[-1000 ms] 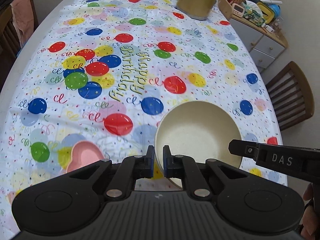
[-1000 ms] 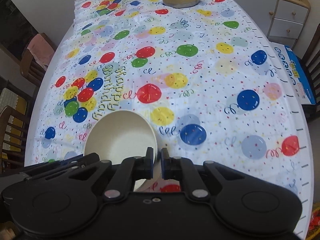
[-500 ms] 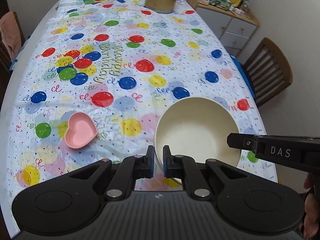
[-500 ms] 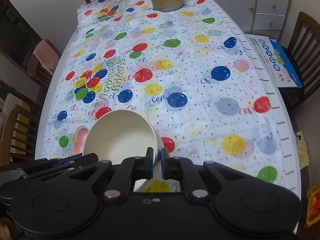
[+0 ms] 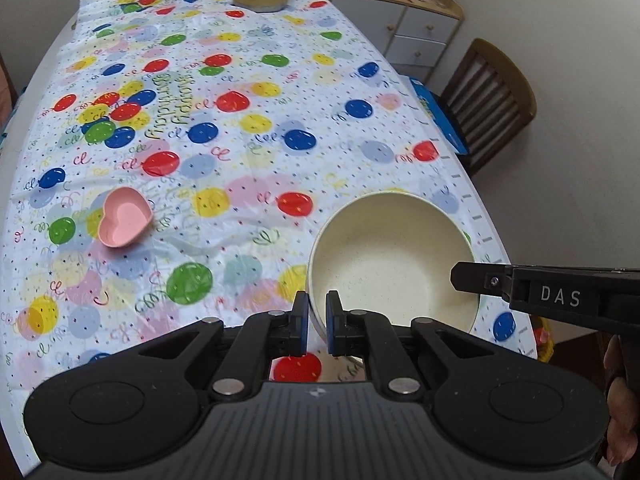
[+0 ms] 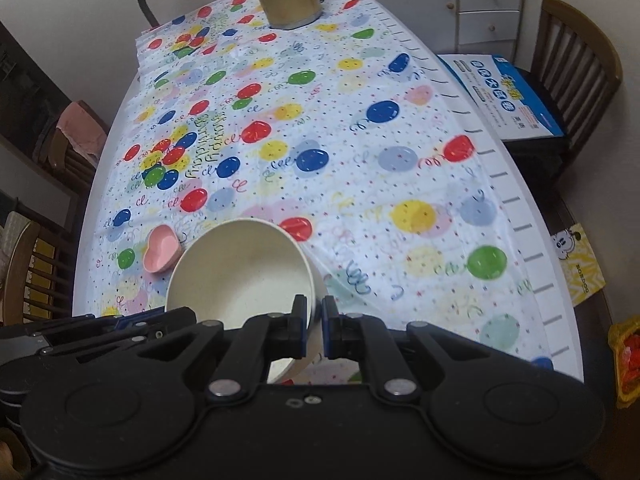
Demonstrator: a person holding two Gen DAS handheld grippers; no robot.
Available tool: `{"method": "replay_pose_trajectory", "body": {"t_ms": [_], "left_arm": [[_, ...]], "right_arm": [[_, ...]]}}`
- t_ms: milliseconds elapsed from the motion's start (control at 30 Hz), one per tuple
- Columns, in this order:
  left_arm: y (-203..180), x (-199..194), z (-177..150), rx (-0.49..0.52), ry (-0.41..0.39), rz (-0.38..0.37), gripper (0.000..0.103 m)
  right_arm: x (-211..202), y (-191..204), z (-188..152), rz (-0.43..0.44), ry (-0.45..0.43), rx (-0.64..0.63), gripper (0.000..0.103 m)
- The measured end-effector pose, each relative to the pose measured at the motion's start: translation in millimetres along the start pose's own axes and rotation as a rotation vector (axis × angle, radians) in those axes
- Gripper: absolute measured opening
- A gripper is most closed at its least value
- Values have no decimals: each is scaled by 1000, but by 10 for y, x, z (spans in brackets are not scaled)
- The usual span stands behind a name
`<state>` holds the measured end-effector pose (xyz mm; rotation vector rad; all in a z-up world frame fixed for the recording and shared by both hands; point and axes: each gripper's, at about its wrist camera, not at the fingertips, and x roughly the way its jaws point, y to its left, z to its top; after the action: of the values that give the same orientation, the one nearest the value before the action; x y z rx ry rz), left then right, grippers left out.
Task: Organize plates and bowls
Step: 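Lift the cream bowl with both grippers and carry it toward the stack, then lower the cream bowl beside the plate stack and open both grippers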
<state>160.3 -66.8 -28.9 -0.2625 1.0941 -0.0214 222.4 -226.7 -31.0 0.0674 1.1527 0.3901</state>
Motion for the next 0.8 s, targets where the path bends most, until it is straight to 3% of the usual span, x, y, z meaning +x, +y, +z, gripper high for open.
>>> {"method": "replay_pose_trajectory", "body": {"t_ms": [800], "left_arm": [[-477, 291, -698, 138, 109, -33, 8]], "right_arm": [[-103, -583, -948, -39, 18, 185, 6]]}}
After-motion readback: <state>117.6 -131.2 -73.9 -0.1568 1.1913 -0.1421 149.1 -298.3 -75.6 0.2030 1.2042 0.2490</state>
